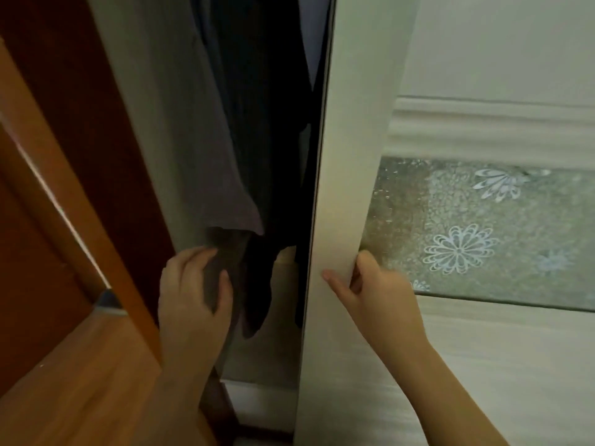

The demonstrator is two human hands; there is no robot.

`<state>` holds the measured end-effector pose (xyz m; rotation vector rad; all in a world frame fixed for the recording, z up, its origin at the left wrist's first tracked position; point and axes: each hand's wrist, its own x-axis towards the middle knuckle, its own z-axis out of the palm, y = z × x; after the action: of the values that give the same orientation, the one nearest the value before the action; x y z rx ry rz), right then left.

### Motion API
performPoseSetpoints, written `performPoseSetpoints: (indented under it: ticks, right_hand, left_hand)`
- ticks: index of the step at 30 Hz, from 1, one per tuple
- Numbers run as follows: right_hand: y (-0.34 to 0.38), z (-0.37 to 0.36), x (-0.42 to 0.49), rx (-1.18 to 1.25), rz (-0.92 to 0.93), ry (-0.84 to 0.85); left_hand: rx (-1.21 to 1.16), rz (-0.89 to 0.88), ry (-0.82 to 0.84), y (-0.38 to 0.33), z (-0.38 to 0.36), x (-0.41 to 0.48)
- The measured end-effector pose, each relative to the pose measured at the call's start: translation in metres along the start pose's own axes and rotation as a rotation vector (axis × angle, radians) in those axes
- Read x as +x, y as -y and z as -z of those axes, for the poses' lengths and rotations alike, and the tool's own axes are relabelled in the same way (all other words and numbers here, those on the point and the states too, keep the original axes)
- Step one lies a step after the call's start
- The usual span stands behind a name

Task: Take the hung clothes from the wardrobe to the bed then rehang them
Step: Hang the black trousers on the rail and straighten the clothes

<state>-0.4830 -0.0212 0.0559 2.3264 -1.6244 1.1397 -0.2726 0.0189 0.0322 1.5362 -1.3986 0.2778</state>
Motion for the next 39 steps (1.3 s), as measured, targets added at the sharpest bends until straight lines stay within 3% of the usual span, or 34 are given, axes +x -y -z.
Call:
performPoseSetpoints:
  ticks: [11,18,26,34,39]
  right_hand:
    - [0.066,-0.046,0.018,0.324,0.103,0.311]
    - [0.105,-0.068,0.031,0.365,0.174,0.378]
    - [0.130,-0.088,0.039,0.426,0.206,0.423]
    - [0.143,-0.105,0.042,0.453,0.282,0.384]
    - [0.148,-0.120,0.038,0.402,0.351,0.219]
  left_hand:
    - [0.114,0.328,-0.157,0.033,0.039,0.008]
    - [-0.167,0.557,-0.162,0.043,0.049,0.022]
    - [-0.085,0.562,-0.135,0.055,0.041,0.029]
    - [-0.149,0.565,-0.175,0.056,0.038,0.029]
    - [-0.111,0.581,-0.179,0.053,0.037,0.030]
